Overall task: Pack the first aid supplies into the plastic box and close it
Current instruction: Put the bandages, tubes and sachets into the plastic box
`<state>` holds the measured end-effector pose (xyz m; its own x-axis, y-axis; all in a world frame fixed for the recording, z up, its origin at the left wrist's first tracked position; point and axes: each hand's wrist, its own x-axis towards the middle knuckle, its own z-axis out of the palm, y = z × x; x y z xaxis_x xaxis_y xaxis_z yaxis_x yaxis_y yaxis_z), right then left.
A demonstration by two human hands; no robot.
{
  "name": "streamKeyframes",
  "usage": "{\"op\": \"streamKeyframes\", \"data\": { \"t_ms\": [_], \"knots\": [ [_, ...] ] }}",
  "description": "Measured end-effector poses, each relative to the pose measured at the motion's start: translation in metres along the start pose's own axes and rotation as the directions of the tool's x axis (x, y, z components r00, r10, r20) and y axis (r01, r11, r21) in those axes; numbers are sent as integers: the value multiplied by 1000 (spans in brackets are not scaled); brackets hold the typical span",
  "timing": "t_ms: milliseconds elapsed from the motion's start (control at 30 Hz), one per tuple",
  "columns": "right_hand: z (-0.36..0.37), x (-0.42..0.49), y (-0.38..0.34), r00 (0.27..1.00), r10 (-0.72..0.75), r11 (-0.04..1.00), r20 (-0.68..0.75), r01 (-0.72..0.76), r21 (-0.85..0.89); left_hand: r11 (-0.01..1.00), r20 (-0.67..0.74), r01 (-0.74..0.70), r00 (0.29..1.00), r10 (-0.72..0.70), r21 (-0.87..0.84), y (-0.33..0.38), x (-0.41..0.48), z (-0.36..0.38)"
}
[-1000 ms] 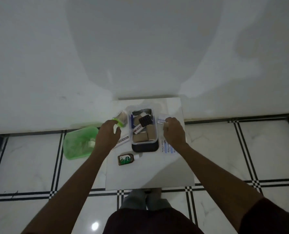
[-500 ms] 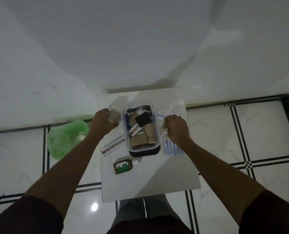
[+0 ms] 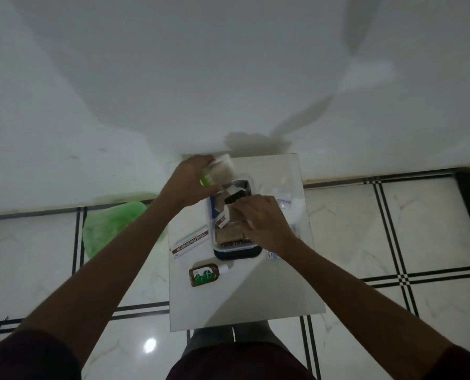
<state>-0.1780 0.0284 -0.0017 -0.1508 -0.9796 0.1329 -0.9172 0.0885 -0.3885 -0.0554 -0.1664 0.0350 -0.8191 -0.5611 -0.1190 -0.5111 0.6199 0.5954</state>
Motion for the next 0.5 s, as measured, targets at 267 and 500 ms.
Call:
{"op": "streamKeyframes", "data": {
  "t_ms": [267, 500],
  "knots": [
    [36, 9, 5, 993, -63, 979, -97, 43, -197, 977, 54, -106, 994, 98, 183, 8, 6, 42],
    [41, 10, 5, 987, -64, 978, -145, 33, -205, 957, 56, -187, 982, 179, 222, -8, -1, 53]
  ]
}}
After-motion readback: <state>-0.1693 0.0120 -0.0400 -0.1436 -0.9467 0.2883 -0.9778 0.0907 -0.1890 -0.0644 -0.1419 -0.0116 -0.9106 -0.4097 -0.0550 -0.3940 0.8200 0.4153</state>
